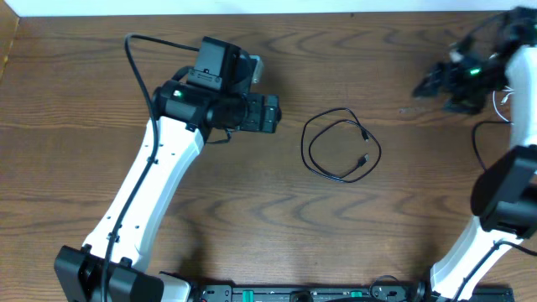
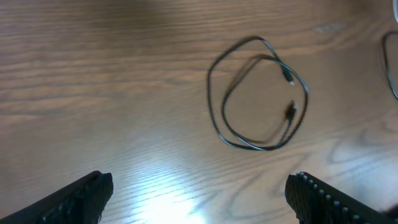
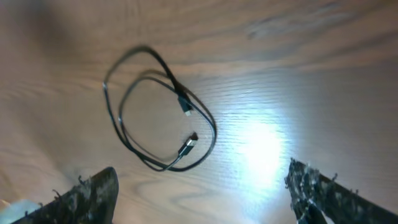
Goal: Untangle cables
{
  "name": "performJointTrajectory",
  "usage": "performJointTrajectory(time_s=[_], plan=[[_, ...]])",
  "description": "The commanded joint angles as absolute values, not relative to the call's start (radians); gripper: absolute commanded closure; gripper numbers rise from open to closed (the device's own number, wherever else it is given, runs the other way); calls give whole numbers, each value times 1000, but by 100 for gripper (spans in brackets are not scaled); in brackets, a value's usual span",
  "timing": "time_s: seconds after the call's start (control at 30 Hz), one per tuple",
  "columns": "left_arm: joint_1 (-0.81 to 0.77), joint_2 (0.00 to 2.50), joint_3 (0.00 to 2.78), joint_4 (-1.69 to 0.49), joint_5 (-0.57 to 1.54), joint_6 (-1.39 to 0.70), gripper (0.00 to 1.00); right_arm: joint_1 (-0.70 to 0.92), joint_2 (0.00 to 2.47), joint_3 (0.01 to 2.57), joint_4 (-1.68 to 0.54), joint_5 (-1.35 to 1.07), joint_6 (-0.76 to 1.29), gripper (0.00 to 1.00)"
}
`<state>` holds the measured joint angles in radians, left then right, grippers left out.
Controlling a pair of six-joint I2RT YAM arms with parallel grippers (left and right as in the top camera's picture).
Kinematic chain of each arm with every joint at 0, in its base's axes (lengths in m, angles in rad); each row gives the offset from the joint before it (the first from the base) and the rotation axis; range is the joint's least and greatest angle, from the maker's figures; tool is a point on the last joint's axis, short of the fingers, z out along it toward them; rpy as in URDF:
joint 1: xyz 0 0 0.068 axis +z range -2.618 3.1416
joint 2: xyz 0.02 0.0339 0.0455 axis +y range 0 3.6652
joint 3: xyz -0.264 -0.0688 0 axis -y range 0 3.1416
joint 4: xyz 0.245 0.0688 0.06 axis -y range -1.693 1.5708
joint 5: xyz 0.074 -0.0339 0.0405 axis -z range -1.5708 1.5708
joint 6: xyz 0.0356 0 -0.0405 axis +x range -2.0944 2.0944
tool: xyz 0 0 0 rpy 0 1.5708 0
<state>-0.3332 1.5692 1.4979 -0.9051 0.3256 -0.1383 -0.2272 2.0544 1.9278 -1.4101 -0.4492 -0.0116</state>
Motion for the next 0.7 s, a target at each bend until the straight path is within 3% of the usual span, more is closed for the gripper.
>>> performJointTrajectory(time_s=[0.0, 0.4, 0.67], plan=[[-277, 1581, 1496, -925, 294, -154, 6, -133, 2056, 1822, -1350, -399, -88, 17], [-152, 1581, 1496, -942, 295, -150, 6, 162, 2056, 1591, -1204, -425, -547, 16], [-152, 1581, 1496, -942, 295, -142, 6, 325, 2056, 1433, -1068, -395, -633, 23]])
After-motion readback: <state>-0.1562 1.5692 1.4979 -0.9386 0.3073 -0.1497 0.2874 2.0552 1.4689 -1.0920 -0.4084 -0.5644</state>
